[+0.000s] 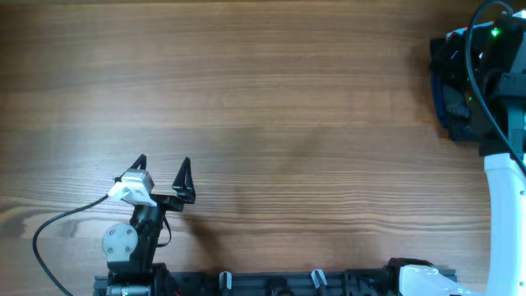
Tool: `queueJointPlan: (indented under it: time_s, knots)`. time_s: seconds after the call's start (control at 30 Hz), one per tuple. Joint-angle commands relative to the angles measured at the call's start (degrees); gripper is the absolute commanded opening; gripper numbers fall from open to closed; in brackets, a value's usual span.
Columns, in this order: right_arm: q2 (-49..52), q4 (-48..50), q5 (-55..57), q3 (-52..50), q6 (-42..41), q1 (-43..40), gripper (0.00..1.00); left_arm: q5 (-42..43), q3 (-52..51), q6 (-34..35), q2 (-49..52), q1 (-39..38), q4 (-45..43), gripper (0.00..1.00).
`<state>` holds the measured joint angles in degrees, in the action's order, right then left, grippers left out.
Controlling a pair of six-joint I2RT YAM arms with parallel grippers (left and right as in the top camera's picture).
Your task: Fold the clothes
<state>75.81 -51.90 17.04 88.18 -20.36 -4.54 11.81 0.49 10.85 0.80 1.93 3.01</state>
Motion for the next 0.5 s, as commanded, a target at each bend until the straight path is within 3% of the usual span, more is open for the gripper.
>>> queueJointPlan:
  time_s: [0.0,0.47]
  knots:
    - [0.5,0.0,1.6,0.3,-0.6,0.2,1.00,-1.0,-0.2,-0.1,-0.5,-0.3,0.4,1.00]
    - [1.3,0.0,1.6,0.3,-0.7,0.2,1.00,-1.0,-0.2,-0.1,-0.5,-0.3,0.4,1.00]
